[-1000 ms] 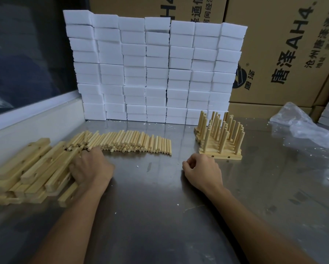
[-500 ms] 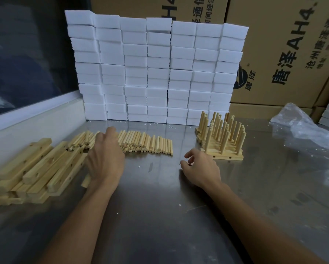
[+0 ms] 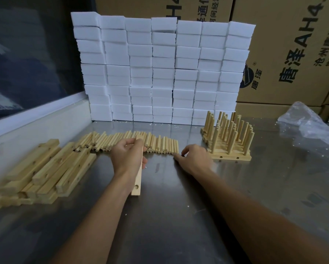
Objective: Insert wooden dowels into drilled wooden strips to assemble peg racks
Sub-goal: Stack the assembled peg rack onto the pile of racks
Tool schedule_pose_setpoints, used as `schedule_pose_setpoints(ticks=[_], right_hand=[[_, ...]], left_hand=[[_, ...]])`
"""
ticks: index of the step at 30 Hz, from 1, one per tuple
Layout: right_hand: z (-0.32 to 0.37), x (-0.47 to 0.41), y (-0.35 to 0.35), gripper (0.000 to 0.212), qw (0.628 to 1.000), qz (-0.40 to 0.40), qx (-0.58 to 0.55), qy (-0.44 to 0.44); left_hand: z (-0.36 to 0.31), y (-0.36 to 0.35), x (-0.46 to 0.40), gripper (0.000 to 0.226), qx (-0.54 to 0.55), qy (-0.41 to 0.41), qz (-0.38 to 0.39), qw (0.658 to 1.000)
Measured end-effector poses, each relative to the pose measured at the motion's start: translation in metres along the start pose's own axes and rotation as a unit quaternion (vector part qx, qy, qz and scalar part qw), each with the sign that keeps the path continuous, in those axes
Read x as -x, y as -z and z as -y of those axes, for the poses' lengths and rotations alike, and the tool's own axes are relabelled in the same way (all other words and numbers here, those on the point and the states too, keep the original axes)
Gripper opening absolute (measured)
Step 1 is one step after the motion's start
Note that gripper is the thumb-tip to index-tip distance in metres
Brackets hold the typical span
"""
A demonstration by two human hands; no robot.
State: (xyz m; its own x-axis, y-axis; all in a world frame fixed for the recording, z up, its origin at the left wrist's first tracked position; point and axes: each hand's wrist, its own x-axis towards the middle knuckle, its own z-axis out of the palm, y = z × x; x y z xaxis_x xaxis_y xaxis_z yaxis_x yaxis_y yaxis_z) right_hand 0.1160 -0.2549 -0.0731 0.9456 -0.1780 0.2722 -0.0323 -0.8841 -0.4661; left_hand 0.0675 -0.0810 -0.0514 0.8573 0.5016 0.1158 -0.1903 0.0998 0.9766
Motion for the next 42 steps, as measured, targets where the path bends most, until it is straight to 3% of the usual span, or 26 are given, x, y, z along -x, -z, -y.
schedule_pose_setpoints(ticks=[9, 13, 16, 20, 28, 33, 38, 42], right_hand=[[-0.002, -0.003, 0.006, 0.023, 0.997, -0.026, -0.064, -0.038], [-0.01, -0.002, 0.025, 0.014, 0.981, -0.115, -0.158, -0.024], [-0.013, 0.001, 0.044, 0.009, 0.941, -0.155, -0.297, -0.033], [-0.007, 0.008, 0.058, 0.011, 0.851, -0.097, -0.513, -0.057], [0.011, 0.024, 0.075, 0.011, 0.791, 0.055, -0.609, 0.004], [0.027, 0.033, 0.083, 0.014, 0.716, 0.099, -0.69, -0.044], [0.03, 0.035, 0.082, 0.015, 0.723, 0.119, -0.679, -0.047], [0.03, 0.035, 0.08, 0.02, 0.702, 0.124, -0.696, -0.091]], left_hand=[[0.003, -0.001, -0.002, 0.005, 0.006, 0.014, 0.006, 1.0], [0.005, 0.0, -0.002, 0.009, 0.013, 0.037, 0.015, 0.999], [0.006, -0.001, -0.001, 0.011, 0.025, 0.063, 0.035, 0.997], [0.006, -0.002, 0.001, 0.009, 0.027, 0.073, 0.052, 0.996], [0.004, -0.002, 0.006, 0.007, 0.035, 0.082, 0.068, 0.994], [0.002, -0.002, 0.008, 0.007, 0.051, 0.096, 0.084, 0.99], [0.001, -0.003, 0.01, 0.008, 0.06, 0.099, 0.101, 0.988], [0.001, 0.0, 0.009, 0.008, 0.055, 0.103, 0.096, 0.989]])
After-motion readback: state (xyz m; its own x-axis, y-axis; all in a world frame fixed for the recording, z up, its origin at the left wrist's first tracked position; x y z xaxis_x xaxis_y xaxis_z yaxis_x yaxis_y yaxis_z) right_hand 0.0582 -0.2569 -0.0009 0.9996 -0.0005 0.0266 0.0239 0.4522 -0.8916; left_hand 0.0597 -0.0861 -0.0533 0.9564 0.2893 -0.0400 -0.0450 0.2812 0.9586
